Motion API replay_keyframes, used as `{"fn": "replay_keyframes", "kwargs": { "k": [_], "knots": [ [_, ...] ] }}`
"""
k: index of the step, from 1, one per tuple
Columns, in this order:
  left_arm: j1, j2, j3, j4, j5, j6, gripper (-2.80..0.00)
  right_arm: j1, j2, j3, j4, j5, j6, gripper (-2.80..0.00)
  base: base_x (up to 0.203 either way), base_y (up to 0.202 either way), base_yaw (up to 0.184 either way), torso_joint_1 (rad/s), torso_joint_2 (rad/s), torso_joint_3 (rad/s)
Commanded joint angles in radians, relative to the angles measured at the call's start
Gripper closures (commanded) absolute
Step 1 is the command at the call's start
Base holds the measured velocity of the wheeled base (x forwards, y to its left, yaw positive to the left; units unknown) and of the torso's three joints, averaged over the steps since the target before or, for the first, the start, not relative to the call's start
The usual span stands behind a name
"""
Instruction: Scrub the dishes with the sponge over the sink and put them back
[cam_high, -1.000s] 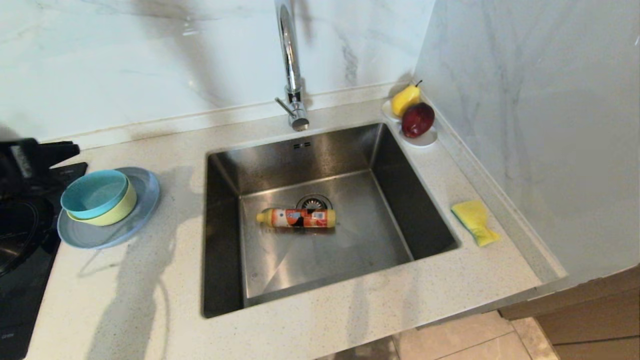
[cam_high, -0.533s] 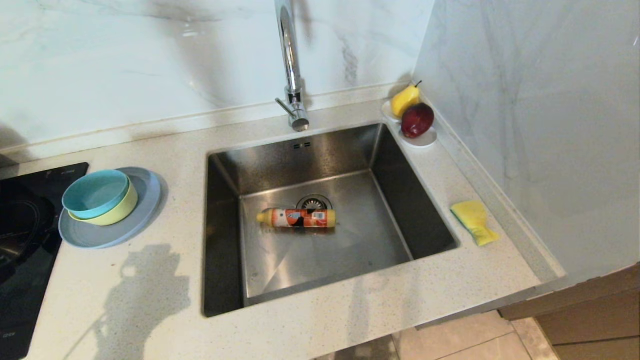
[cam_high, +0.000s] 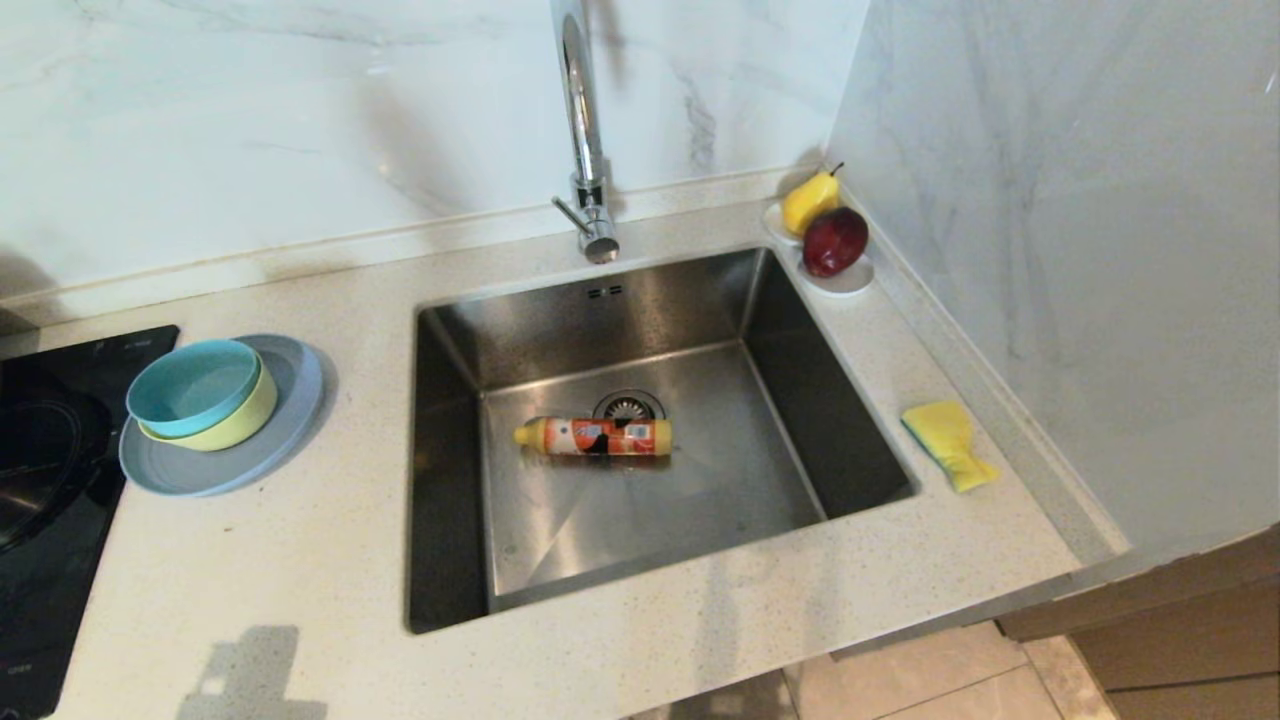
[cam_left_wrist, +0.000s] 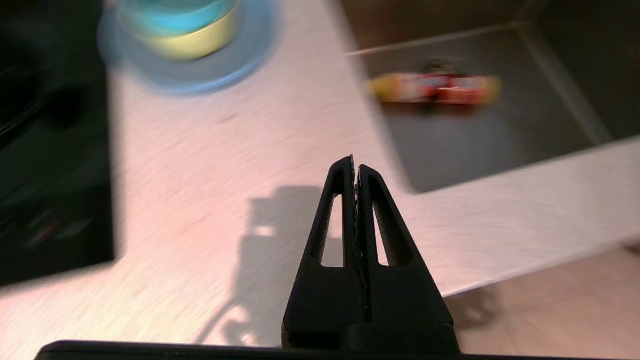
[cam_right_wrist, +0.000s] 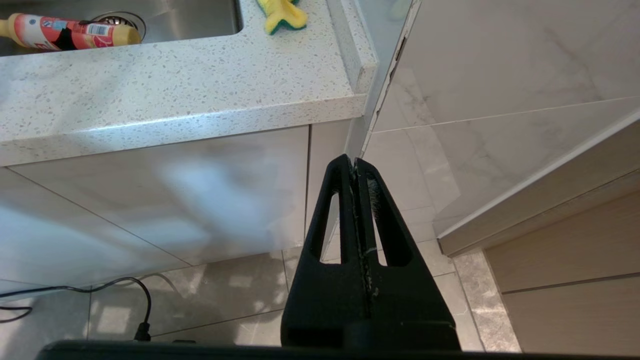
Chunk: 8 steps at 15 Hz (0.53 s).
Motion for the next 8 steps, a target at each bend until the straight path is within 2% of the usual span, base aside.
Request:
{"fn": "replay_keyframes", "kwargs": {
  "k": [1, 4, 8],
  "knots": [
    [-0.009, -0.098, 0.097, 0.000, 0.042, -0.001, 0.00, 0.000, 0.001, 0.000, -0.001, 0.001, 0.000, 0.00, 0.000, 0.000, 0.000, 0.000, 0.00, 0.000],
    [-0.001, -0.251, 0.208, 0.027, 0.011, 0.052, 0.00, 0.000, 0.001, 0.000, -0.002, 0.001, 0.001, 0.00, 0.000, 0.000, 0.000, 0.000, 0.00, 0.000],
    [0.002, -0.254, 0.215, 0.032, -0.004, 0.057, 0.00, 0.000, 0.000, 0.000, -0.001, 0.001, 0.001, 0.00, 0.000, 0.000, 0.000, 0.000, 0.00, 0.000]
  ]
}}
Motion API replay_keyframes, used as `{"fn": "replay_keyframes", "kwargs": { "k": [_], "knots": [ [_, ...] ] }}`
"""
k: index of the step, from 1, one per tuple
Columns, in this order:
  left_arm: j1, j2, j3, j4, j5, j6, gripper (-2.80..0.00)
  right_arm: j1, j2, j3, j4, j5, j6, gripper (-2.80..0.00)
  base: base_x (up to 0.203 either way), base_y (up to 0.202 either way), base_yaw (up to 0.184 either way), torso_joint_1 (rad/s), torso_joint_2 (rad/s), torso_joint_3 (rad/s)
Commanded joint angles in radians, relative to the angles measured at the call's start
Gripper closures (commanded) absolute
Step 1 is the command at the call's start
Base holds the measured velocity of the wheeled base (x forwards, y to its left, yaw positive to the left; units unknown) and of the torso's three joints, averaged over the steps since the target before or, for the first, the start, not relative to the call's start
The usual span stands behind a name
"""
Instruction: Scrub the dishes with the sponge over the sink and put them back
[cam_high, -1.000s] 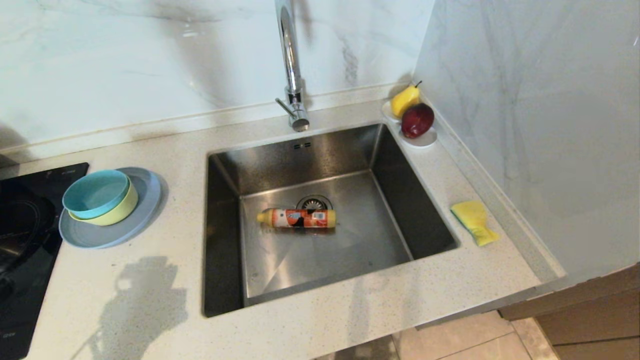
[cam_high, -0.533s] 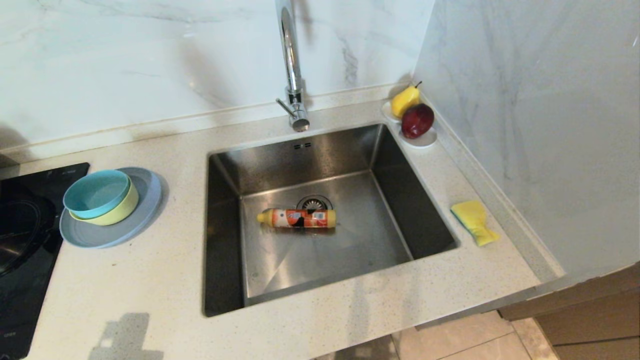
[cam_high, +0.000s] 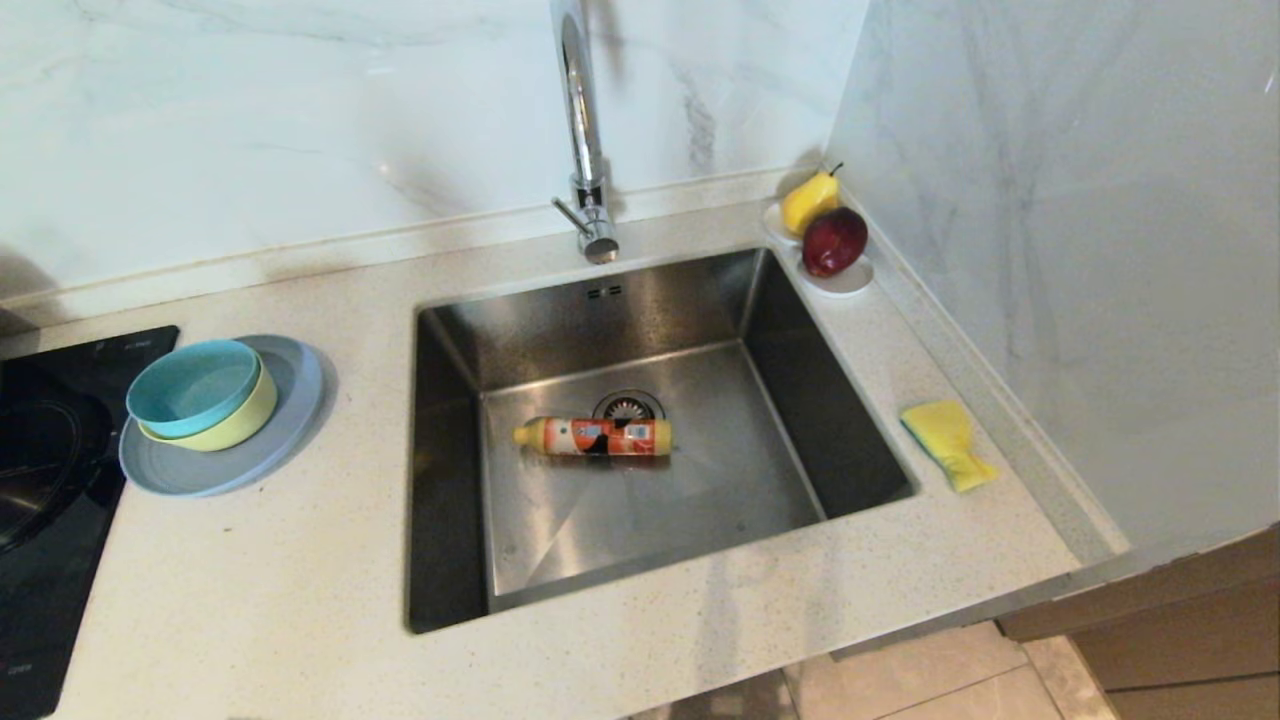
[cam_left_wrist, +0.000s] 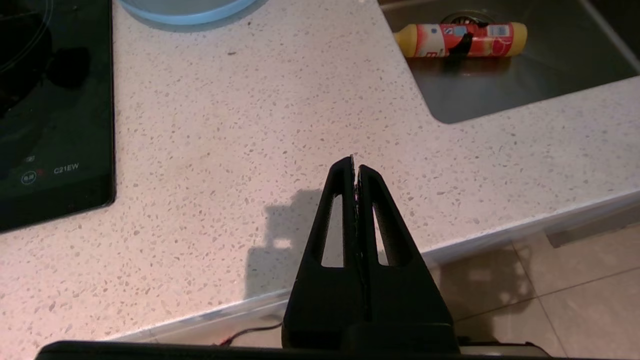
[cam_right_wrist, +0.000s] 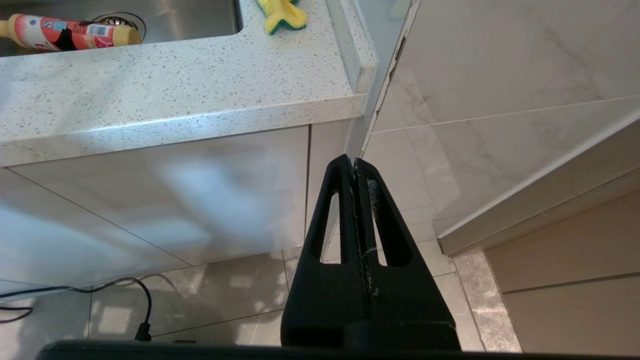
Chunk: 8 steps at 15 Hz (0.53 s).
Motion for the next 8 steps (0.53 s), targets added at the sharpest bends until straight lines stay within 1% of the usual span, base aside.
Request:
{"fn": "replay_keyframes", "kwargs": {
  "k": [1, 5, 6, 8],
  "knots": [
    [0.000, -0.018, 0.007, 0.000, 0.001, -0.014, 0.00, 0.000, 0.001, 0.000, -0.002, 0.000, -0.001, 0.00, 0.000, 0.000, 0.000, 0.000, 0.00, 0.000],
    [0.000, -0.018, 0.007, 0.000, 0.003, -0.019, 0.00, 0.000, 0.001, 0.000, 0.000, 0.000, -0.001, 0.00, 0.000, 0.000, 0.000, 0.000, 0.00, 0.000],
    [0.000, -0.018, 0.006, -0.001, 0.003, -0.021, 0.00, 0.000, 0.001, 0.000, 0.000, 0.005, -0.017, 0.00, 0.000, 0.000, 0.000, 0.000, 0.00, 0.000],
    [0.000, -0.018, 0.005, 0.000, 0.003, -0.021, 0.00, 0.000, 0.000, 0.000, 0.000, 0.000, 0.000, 0.00, 0.000, 0.000, 0.000, 0.000, 0.00, 0.000]
  ]
}}
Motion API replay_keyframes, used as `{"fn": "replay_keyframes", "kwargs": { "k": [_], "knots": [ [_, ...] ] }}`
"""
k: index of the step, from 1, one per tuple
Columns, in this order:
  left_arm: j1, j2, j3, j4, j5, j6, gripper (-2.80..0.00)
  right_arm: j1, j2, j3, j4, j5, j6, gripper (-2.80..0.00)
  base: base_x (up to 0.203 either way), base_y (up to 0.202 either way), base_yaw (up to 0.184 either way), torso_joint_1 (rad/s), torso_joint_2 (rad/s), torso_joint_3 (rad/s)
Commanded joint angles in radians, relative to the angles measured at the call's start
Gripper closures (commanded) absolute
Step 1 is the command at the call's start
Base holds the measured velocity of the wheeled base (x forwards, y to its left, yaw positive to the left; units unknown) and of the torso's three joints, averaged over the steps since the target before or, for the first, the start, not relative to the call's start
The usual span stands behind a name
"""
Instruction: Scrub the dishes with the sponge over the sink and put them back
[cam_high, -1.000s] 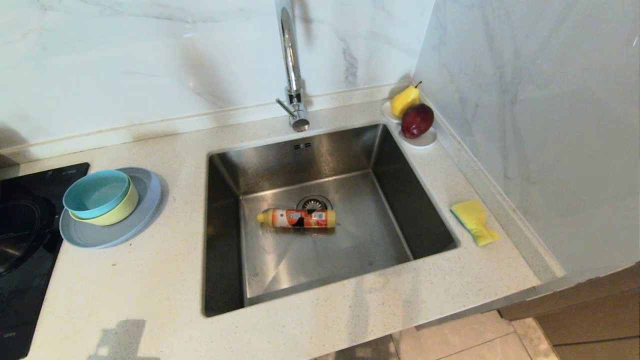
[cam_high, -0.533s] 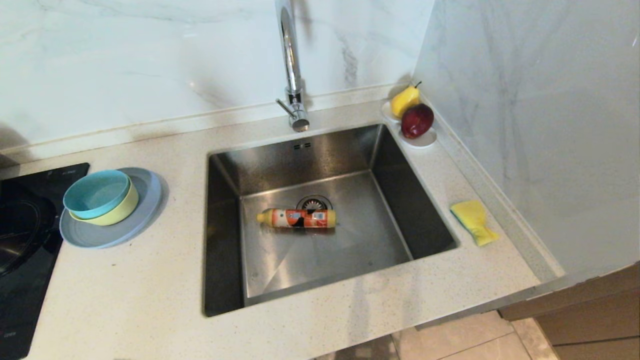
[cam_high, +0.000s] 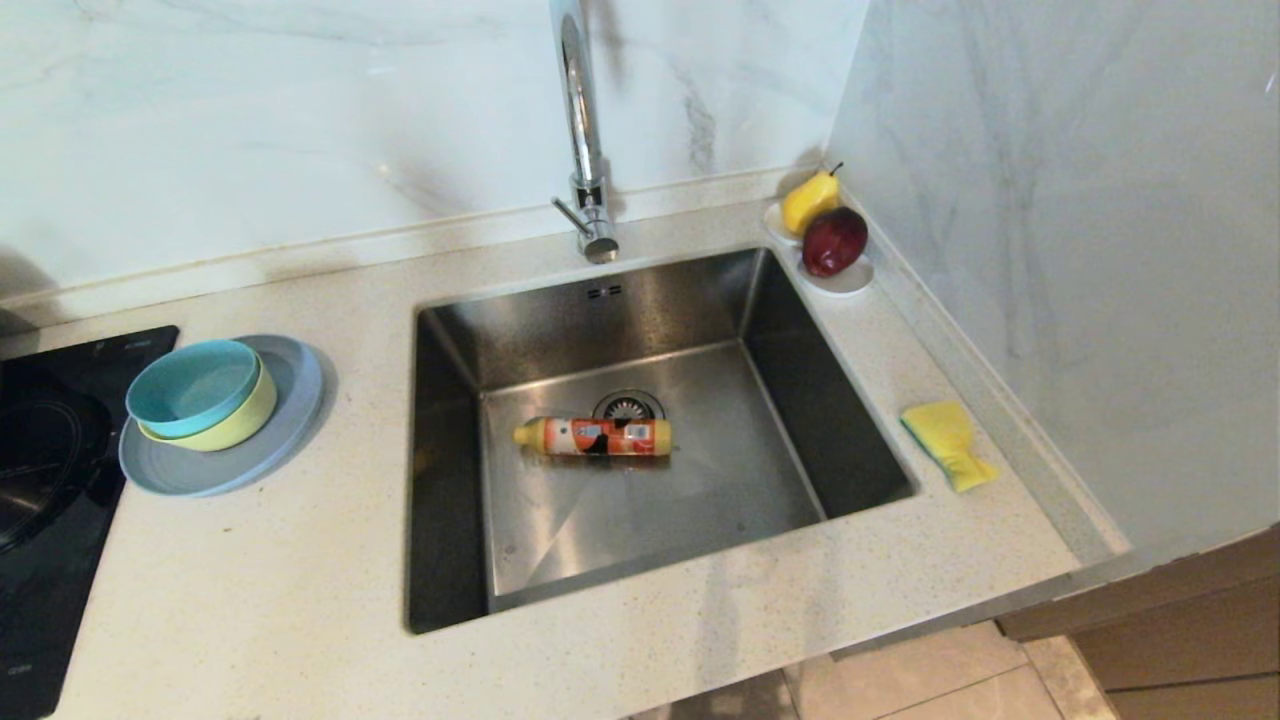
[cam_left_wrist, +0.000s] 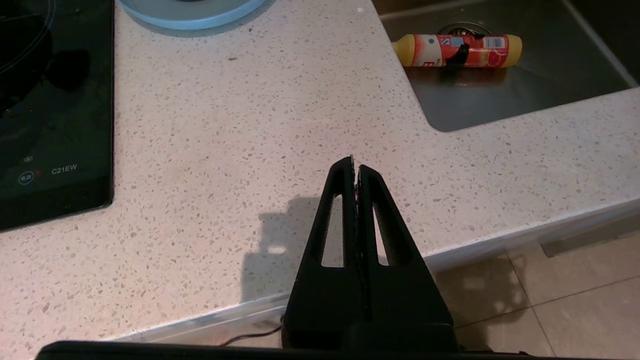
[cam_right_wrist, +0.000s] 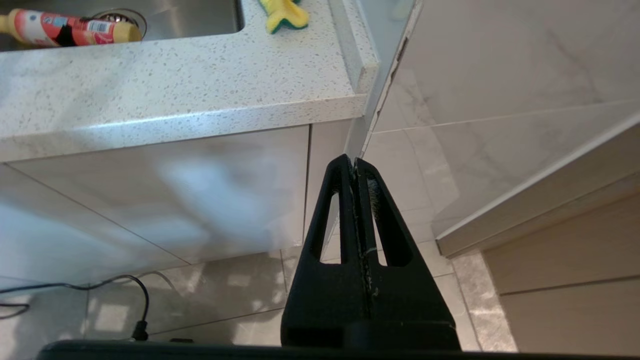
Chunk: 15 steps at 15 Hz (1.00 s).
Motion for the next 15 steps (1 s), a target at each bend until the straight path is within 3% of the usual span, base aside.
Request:
{"fn": "replay_keyframes", "kwargs": {
  "k": [1, 15],
  "knots": [
    [0.000, 0.002, -0.001, 0.000, 0.000, 0.001, 0.00, 0.000, 0.001, 0.000, -0.002, -0.002, 0.012, 0.00, 0.000, 0.000, 0.000, 0.000, 0.00, 0.000],
    [0.000, 0.002, -0.001, 0.000, 0.000, 0.000, 0.00, 0.000, 0.000, 0.000, -0.004, -0.001, 0.017, 0.00, 0.000, 0.000, 0.000, 0.000, 0.00, 0.000]
  ]
}}
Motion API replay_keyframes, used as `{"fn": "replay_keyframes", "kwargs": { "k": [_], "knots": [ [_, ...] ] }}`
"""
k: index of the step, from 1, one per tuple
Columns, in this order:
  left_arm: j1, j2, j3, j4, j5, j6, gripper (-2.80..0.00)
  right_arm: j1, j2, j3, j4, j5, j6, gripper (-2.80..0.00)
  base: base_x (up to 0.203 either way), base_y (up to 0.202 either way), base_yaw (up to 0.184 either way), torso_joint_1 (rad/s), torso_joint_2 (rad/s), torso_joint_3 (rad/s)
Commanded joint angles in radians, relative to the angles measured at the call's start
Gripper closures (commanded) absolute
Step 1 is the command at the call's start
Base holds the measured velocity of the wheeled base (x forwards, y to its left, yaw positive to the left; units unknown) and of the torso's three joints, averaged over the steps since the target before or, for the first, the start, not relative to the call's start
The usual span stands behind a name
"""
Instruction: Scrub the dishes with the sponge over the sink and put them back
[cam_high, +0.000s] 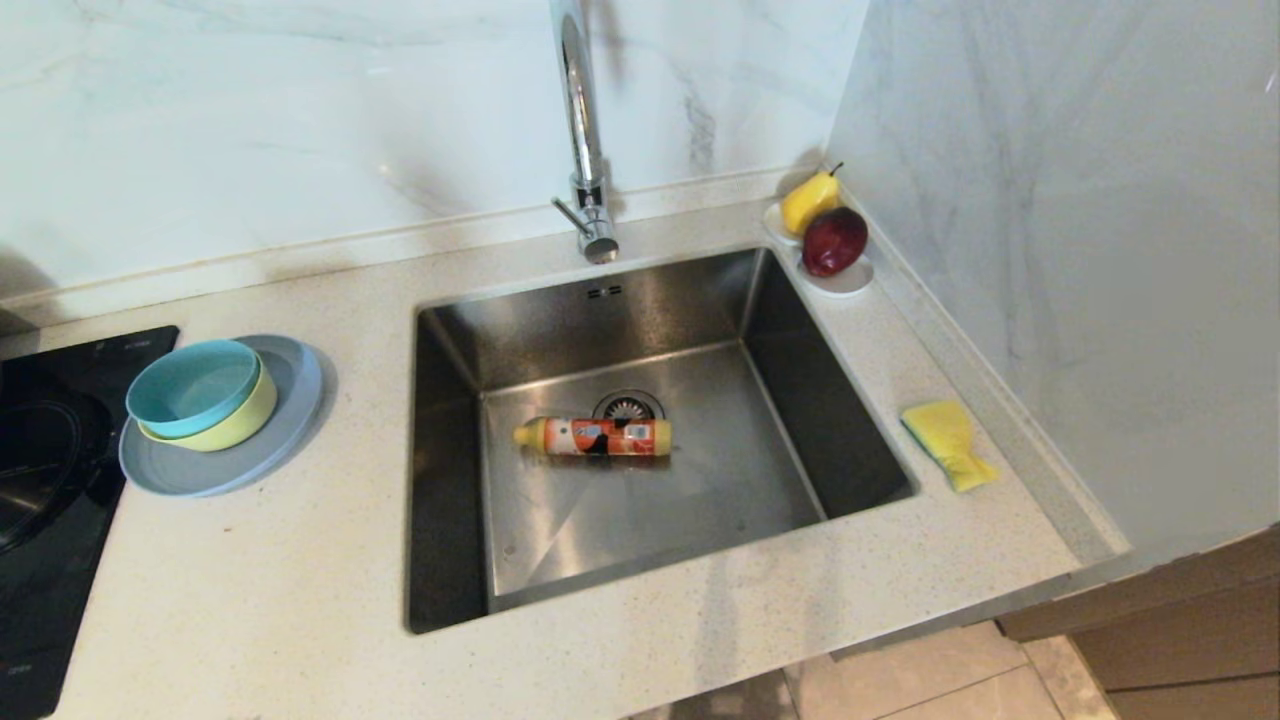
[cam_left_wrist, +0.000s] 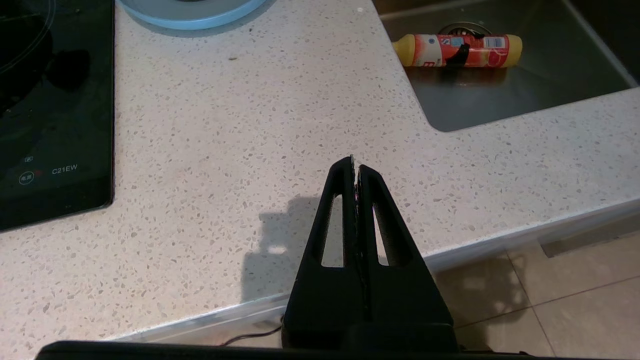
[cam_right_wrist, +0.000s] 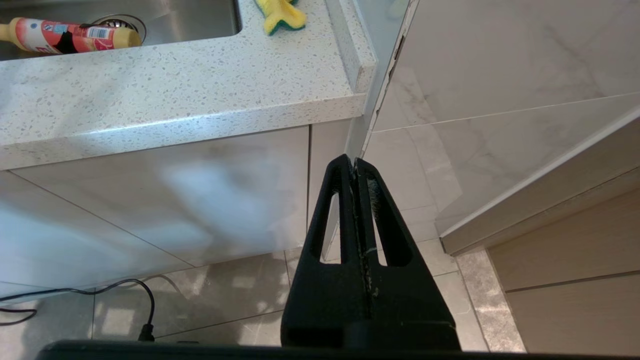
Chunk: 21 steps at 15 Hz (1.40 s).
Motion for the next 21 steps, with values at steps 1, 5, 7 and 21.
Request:
{"fn": "replay_keyframes", "kwargs": {
  "k": [1, 5, 7, 21],
  "knots": [
    [0.000, 0.002, 0.001, 0.000, 0.000, 0.000, 0.00, 0.000, 0.000, 0.000, -0.001, 0.001, -0.001, 0.00, 0.000, 0.000, 0.000, 0.000, 0.00, 0.000],
    [0.000, 0.002, 0.001, 0.000, 0.000, 0.001, 0.00, 0.000, 0.000, 0.000, -0.001, 0.001, -0.001, 0.00, 0.000, 0.000, 0.000, 0.000, 0.00, 0.000],
    [0.000, 0.002, 0.000, 0.000, 0.000, 0.001, 0.00, 0.000, 0.000, 0.000, -0.001, 0.001, -0.001, 0.00, 0.000, 0.000, 0.000, 0.000, 0.00, 0.000],
    [0.000, 0.002, 0.001, 0.000, 0.000, 0.000, 0.00, 0.000, 0.001, 0.000, 0.001, -0.001, 0.001, 0.00, 0.000, 0.000, 0.000, 0.000, 0.00, 0.000]
  ]
}}
